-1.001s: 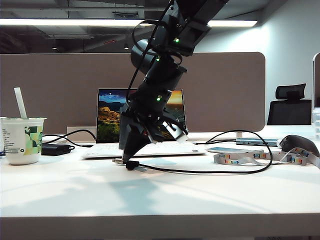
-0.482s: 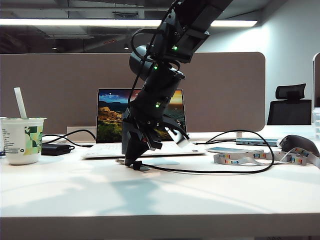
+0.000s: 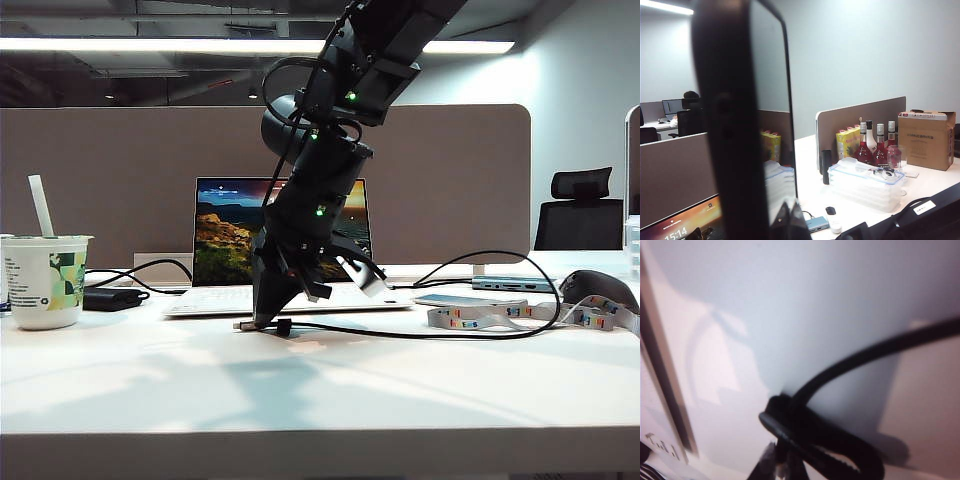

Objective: Pick up the black phone, pick up the charger plug, insert the charger plug into the phone's charging port, and finally place the connected phone back on the desk.

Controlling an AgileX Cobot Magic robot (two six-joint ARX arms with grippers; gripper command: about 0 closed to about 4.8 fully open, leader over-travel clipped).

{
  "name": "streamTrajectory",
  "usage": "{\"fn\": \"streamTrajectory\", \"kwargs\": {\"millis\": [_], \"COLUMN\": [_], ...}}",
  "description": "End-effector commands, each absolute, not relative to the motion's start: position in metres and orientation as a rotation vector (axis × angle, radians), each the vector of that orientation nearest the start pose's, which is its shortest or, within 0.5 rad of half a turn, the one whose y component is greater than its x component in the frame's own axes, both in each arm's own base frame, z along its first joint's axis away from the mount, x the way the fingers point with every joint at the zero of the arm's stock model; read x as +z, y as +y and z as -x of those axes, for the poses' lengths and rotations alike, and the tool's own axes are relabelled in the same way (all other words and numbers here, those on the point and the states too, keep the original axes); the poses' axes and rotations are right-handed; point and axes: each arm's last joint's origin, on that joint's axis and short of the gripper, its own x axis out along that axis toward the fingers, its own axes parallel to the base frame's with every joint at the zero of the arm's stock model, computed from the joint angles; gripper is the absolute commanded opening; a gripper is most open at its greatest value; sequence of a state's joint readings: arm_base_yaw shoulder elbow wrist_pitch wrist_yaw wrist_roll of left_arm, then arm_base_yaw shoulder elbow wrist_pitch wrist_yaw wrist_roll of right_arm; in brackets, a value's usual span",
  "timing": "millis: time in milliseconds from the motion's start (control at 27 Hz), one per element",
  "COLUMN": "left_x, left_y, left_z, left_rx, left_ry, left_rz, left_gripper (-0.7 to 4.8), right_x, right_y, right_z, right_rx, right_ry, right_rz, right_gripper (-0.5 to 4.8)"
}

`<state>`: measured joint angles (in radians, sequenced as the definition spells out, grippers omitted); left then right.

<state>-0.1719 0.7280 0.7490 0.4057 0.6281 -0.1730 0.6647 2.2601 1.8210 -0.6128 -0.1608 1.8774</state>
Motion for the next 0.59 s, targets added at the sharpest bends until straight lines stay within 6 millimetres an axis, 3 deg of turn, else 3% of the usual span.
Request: {"fn": "streamTrajectory", "kwargs": {"millis": [37,334,593], "left_x": [0.389,0.389,0.389], "left_y": [-0.042,-0.042,-0.041], "left_z": [-0.141,-0.140,-0.139], "left_rx": [-0.823,-0.825,-0.824], "left_ry": [-0.407,-0.408,-0.411], "left_rz": [0.050,0.052,0.052], "left_gripper": [-0.06,-0.06,-0.06], "right_x": [0.173,0.178,0.188], "right_y": [0.301,0.297,0.285], "right_z": [-0.375,-0.376,-0.381], "right_rx": [-0.398,-0.230,-0.199], "right_ry": [1.343,1.367,1.347], "right_rz": [-1.249,-1.073,-1.037], "right_gripper": [-0.09,-0.09,-0.09]}}
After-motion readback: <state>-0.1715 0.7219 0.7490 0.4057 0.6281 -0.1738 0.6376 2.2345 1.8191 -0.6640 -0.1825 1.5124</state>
